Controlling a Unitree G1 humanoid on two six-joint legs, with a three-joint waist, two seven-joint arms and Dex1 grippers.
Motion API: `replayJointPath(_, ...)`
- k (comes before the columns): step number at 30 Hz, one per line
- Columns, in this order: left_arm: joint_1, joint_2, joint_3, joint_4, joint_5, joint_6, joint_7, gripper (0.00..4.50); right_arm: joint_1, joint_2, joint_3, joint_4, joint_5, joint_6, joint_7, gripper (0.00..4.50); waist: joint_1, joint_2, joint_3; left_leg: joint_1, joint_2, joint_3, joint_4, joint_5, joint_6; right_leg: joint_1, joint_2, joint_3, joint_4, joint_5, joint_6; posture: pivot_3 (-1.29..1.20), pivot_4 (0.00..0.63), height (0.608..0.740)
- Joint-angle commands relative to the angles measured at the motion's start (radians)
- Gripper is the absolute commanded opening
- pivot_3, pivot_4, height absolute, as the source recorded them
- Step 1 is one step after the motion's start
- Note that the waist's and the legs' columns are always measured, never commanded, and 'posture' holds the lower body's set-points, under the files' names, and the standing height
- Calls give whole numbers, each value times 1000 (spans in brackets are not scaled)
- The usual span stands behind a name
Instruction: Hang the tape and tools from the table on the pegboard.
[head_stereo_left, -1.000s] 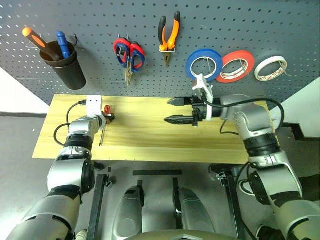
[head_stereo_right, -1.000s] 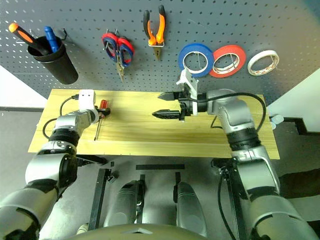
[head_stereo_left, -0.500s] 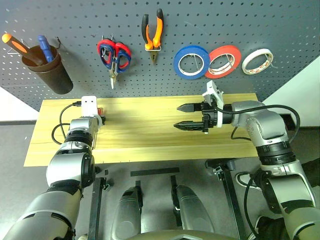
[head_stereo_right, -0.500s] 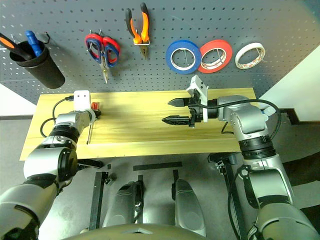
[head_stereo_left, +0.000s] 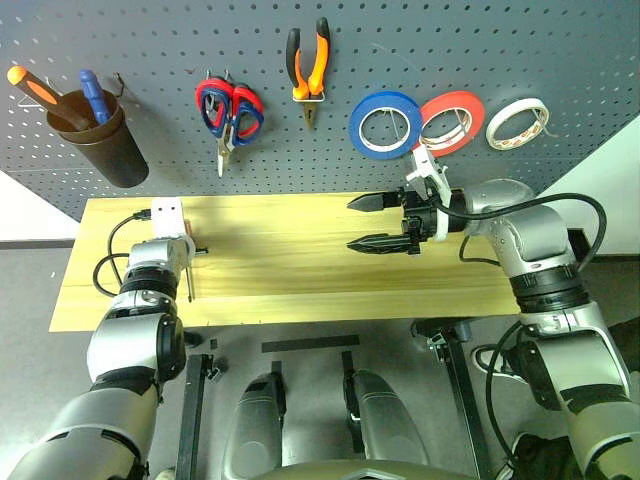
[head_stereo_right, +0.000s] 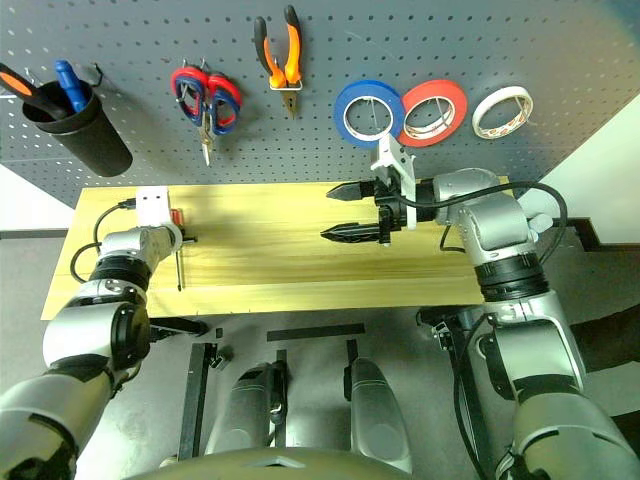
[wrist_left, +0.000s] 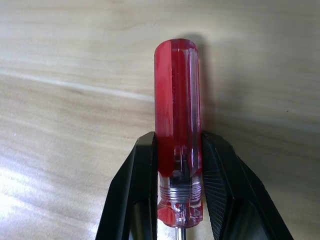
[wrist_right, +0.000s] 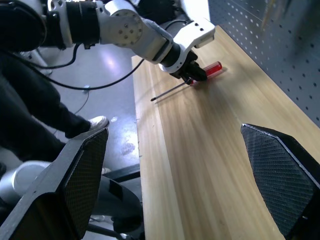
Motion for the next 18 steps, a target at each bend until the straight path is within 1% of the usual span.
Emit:
replayJointPath(1, 61, -4, 15, -99, -26, 111, -17, 855, -44, 1, -9, 23, -6, -47, 19, 4500, 1, 0, 0, 0, 0, 0, 0, 0, 0, 0, 0, 0, 0, 0, 0, 39, 305, 740)
replayJointPath(7, 195, -23, 19, -490, -67, 348, -34, 855, -74, 63, 11, 108, -48, -84, -22, 4500, 4, 0, 0, 0, 2, 0, 0, 0, -1, 0, -1, 0, 0, 0, 0, 68, 305, 740)
replayJointPath(10, 271, -28, 18, -729, -93, 500, -49, 855, -92, 108, -19, 103, -9, -63, -29, 4500, 4, 0, 0, -1, 2, -1, 0, 1, -1, 0, -1, 0, 0, 0, 0, 90, 298, 740)
replayJointPath(11, 286, -31, 23, -779, -98, 533, -48, 855, -97, 114, -29, 97, 2, -55, -27, 4500, 6, 0, 0, -1, 2, -1, -1, 1, -1, -1, -1, 0, 0, 0, 0, 90, 298, 740)
replayJointPath(18, 372, -26, 30, -1149, -113, 720, -54, 855, -131, 88, -94, 38, 75, -13, -11, 4500, 15, -1, -1, -2, 1, -2, -1, 1, -2, 0, -2, -1, -1, 0, 0, 126, 245, 740)
